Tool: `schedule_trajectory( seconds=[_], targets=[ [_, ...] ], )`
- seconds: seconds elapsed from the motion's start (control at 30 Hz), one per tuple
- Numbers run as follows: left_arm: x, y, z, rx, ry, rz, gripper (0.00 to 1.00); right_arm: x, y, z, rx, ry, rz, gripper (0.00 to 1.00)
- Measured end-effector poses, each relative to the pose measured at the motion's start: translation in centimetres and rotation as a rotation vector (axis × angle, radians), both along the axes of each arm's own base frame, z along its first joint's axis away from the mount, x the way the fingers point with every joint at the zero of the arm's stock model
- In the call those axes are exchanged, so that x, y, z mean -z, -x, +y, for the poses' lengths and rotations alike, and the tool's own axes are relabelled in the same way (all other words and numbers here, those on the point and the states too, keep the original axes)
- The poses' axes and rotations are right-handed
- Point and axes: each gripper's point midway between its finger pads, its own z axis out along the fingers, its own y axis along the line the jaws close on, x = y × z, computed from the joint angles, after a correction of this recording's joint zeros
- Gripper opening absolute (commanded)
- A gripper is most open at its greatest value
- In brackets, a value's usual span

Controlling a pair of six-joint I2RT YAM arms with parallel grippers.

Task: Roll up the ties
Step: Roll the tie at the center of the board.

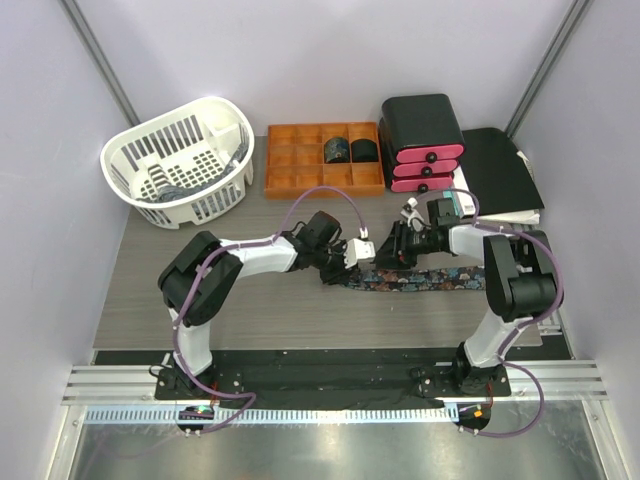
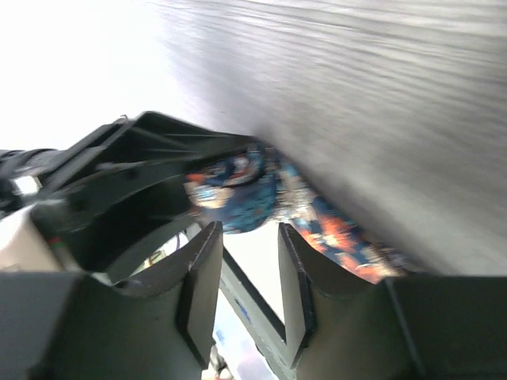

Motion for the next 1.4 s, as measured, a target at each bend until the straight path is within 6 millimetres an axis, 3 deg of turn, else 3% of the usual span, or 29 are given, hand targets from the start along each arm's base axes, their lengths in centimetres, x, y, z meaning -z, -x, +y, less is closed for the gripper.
schedule_trajectory(
  seconds=[0.17,0.43,0.53,0.73,0.9,1.1,1.13,1.2,1.23,1.3,1.33,1.4],
  targets=[
    [0.0,0.0,0.0,-0.013,-0.036,-0.013,0.18,-2.2,0.1,1.2,-0.012,-0.029,-0.043,0.41],
    [0.0,-0.1,0.0,-0.021,-0.059,-0.004,0.19,-1.4,1.4,3.8,-0.020,-0.061,0.011,0.40],
    [0.1,0.0,0.0,-0.020,-0.062,-0.001,0.19,-0.9,1.5,4.6,-0.030,-0.058,0.017,0.34],
    [0.1,0.0,0.1,-0.025,-0.069,0.005,0.21,0.0,1.4,4.8,-0.024,-0.044,0.032,0.02],
    [0.1,0.0,0.1,-0.028,-0.070,0.005,0.26,0.0,1.5,4.7,-0.031,-0.041,0.032,0.01],
    [0.1,-0.3,0.2,-0.047,-0.070,0.003,0.64,0.4,1.5,3.7,-0.035,-0.021,0.025,0.01],
    [0.0,-0.4,0.2,-0.057,-0.068,0.006,0.74,0.6,1.5,3.3,-0.032,-0.014,0.030,0.01],
    [0.0,-0.6,0.4,-0.079,-0.063,0.021,0.81,1.1,1.6,2.6,-0.027,-0.002,0.041,0.01],
    [-0.1,-0.6,0.5,-0.090,-0.058,0.032,0.90,1.4,1.5,2.1,-0.023,0.006,0.044,0.01],
    [-0.4,-0.7,1.1,-0.125,-0.055,0.054,0.93,1.9,1.6,1.4,-0.018,0.018,0.054,0.01],
    [-0.6,-0.6,1.4,-0.148,-0.052,0.069,0.99,2.2,1.6,1.0,-0.015,0.024,0.060,0.01],
    [-1.8,-0.7,1.9,-0.182,-0.033,0.077,1.00,2.9,1.7,0.2,-0.012,0.047,0.066,0.01]
  ],
)
